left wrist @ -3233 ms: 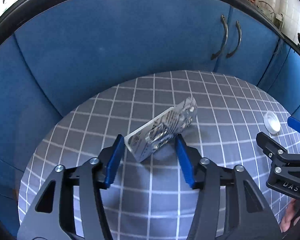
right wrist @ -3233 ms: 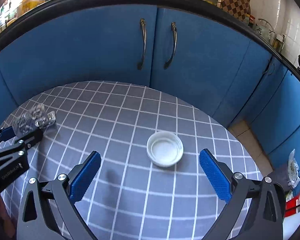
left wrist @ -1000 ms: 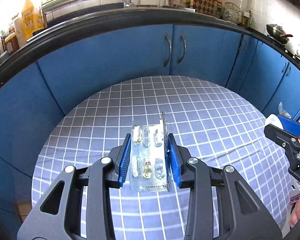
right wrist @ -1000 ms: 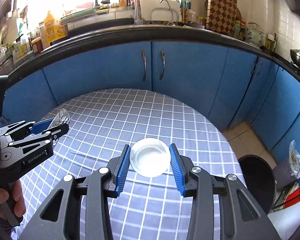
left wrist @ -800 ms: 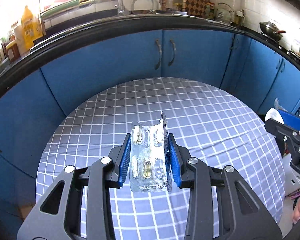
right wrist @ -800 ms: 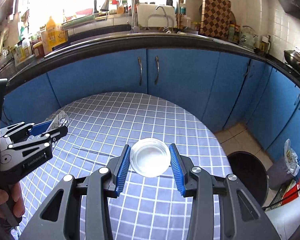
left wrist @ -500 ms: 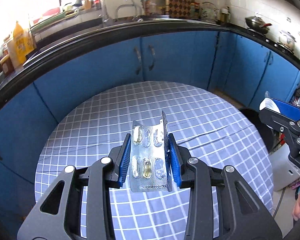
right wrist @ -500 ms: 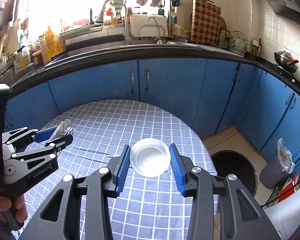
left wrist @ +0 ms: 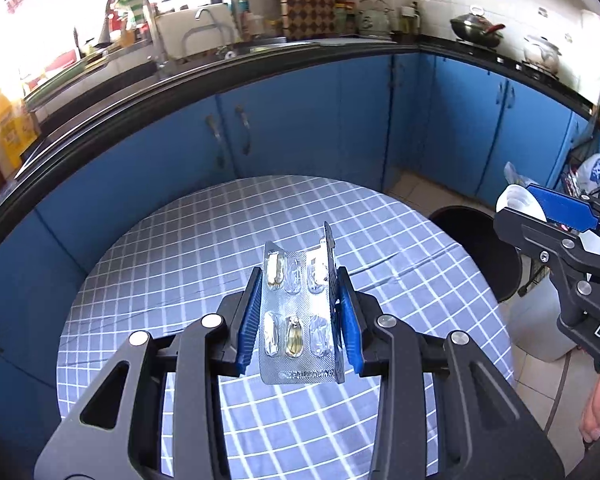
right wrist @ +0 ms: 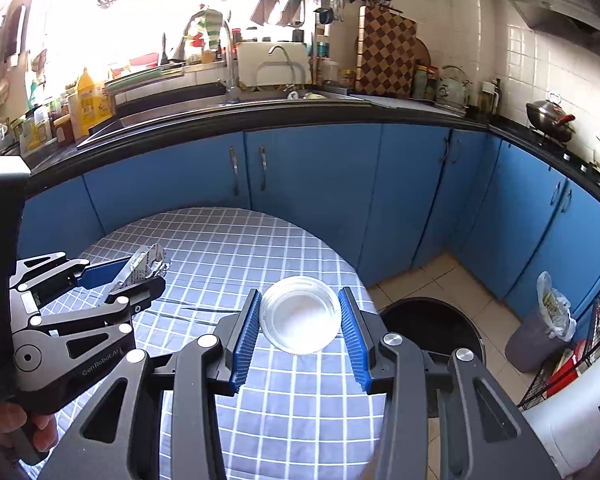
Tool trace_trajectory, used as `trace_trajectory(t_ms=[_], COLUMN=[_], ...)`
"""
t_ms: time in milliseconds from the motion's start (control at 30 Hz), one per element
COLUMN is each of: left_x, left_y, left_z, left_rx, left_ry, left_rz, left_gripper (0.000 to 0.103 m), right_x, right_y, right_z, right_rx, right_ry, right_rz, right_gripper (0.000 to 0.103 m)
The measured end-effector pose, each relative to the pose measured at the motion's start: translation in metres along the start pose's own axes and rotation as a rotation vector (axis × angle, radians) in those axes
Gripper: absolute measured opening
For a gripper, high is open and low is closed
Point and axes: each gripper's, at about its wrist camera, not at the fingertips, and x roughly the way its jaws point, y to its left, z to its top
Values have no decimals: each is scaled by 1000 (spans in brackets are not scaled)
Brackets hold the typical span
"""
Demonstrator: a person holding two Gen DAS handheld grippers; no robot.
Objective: Collect trash
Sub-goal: 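Lift and carry the blister pack and white cap in both tools over the bin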
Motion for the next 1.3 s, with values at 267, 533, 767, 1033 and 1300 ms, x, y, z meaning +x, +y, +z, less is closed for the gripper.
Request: trace_trajectory(t_ms=[267,533,767,1033,1300], left_x=[18,32,41,64,89], left_y=[-27,-51,-66,-84,-94], left_z=[11,20,32,51,62], left_rx=[6,35,48,66,65], left_ry=[10,4,-13,-8,-3], left_rz=[-43,-77,-93,-121,-137], left_gripper=[39,40,40,40,40], right_x=[6,12,23,41,71], right_y=[-35,-66,-92,-117,-136], right_z=[-7,-10,-8,-3,-3], right_rx=[43,73,98,131,148], right_ry=[10,6,6,15,42], right_rz=[-34,-79,-127,-141,-149], right_gripper=[39,39,39,39,39])
